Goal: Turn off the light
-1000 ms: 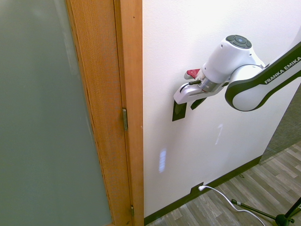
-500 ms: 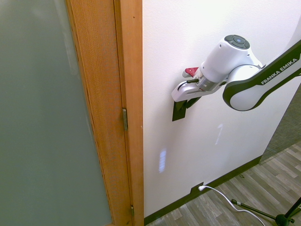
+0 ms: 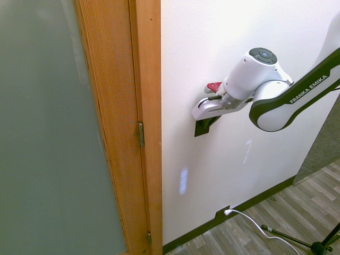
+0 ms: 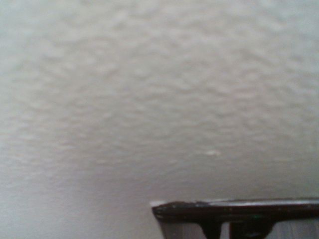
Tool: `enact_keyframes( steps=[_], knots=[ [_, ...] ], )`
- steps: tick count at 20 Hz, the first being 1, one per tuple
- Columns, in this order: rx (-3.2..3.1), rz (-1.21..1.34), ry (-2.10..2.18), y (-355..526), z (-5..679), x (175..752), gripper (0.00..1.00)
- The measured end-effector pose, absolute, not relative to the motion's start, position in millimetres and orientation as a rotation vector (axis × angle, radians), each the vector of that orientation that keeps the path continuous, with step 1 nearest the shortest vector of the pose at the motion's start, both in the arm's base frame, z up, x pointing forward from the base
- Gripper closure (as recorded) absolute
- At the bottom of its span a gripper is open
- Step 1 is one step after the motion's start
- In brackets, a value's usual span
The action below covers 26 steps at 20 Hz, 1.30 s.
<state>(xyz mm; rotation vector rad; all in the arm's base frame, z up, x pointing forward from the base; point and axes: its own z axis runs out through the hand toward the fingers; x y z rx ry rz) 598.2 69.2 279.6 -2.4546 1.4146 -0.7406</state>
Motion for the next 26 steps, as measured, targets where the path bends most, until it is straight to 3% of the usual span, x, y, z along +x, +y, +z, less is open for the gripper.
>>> enact_keyframes(
  steps=[8,15,16,26],
  knots=[
    [-2.423,-0.774,1.435,73,277,594,1.0],
    [-2.47,-0.624,1.452,68,248,611,1.0],
    [-2.475,-0.61,1.446,69,240,613,0.0],
    [-2.448,-0.617,1.399,74,220,617,0.0]
  ],
)
